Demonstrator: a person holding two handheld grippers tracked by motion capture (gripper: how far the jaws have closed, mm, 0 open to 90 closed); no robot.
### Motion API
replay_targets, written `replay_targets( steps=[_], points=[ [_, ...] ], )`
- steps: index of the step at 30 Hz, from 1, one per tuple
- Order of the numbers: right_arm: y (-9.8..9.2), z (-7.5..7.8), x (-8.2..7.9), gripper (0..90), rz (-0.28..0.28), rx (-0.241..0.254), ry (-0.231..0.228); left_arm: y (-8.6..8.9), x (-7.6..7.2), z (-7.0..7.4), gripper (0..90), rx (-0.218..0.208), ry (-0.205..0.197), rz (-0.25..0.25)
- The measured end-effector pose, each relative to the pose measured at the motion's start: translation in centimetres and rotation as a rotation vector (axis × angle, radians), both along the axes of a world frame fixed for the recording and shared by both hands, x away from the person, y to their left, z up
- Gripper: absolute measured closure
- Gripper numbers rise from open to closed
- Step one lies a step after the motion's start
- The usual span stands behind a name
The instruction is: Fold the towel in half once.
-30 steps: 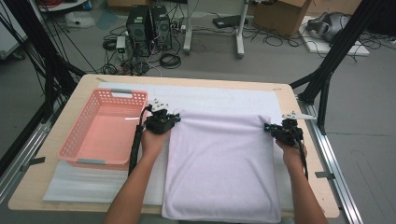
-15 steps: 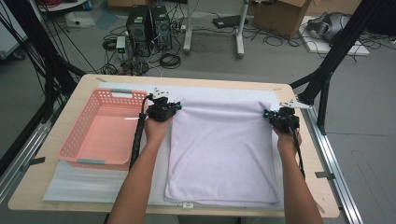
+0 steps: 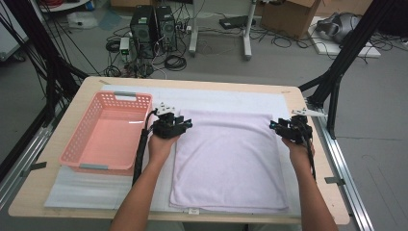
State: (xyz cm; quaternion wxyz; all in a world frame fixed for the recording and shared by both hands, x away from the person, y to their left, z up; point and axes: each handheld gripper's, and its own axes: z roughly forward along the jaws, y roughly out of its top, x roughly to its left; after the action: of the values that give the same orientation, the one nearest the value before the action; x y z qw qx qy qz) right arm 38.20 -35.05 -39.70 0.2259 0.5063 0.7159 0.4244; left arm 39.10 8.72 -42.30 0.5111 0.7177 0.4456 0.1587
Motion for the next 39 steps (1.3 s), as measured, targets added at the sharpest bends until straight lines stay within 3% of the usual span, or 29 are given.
replay_targets(
  steps=[1, 4, 6, 7, 10, 12, 14, 17, 20, 25, 30, 33, 39],
  points=[
    [0.0, 0.1, -0.5, 58.7, 0.016, -0.007, -0.002, 0.1, -0.6, -0.1, 61.9, 0.007, 0.023, -0.024],
    [-0.1, 0.0, -2.2, 64.3, 0.055, -0.025, 0.007, 0.5, -2.2, -0.5, 67.2, 0.008, 0.000, -0.036],
    [-0.2, -0.2, -3.4, 65.2, 0.076, -0.035, 0.009, 0.8, -3.4, -0.8, 68.1, 0.008, 0.021, -0.044],
    [-0.4, -0.5, -4.1, 66.4, 0.083, -0.037, 0.012, 0.9, -3.7, -0.9, 68.5, 0.031, 0.042, -0.062],
    [-0.8, -1.1, -5.7, 67.2, 0.094, -0.038, 0.021, 1.1, -5.0, -1.2, 68.0, 0.033, 0.052, -0.065],
    [-1.2, -1.7, -6.6, 67.3, 0.094, -0.030, 0.031, 1.2, -5.7, -1.3, 66.4, 0.065, 0.077, -0.072],
    [-1.6, -2.3, -7.5, 67.3, 0.090, -0.027, 0.059, 1.3, -6.2, -1.5, 61.7, 0.060, 0.098, -0.061],
    [-1.9, -2.6, -9.0, 66.7, 0.101, -0.001, 0.068, 1.7, -7.2, -2.0, 56.3, 0.100, 0.118, -0.050],
    [-2.2, -2.7, -10.9, 67.0, 0.125, -0.001, 0.069, 2.3, -8.6, -2.3, 54.0, 0.043, 0.101, -0.062],
    [-2.1, -2.9, -14.1, 68.4, 0.151, -0.010, 0.060, 3.3, -11.5, -2.7, 54.4, -0.001, 0.059, -0.099],
    [-2.0, -3.6, -16.9, 69.8, 0.156, -0.044, 0.092, 3.9, -14.3, -2.6, 65.4, -0.030, 0.054, -0.146],
    [-2.0, -3.9, -18.8, 72.0, 0.154, -0.036, 0.104, 4.0, -15.9, -2.7, 71.4, -0.035, 0.055, -0.164],
    [-1.6, -4.3, -20.3, 73.8, 0.148, -0.035, 0.138, 3.4, -17.9, -2.7, 65.4, 0.007, 0.056, -0.194]
  ],
)
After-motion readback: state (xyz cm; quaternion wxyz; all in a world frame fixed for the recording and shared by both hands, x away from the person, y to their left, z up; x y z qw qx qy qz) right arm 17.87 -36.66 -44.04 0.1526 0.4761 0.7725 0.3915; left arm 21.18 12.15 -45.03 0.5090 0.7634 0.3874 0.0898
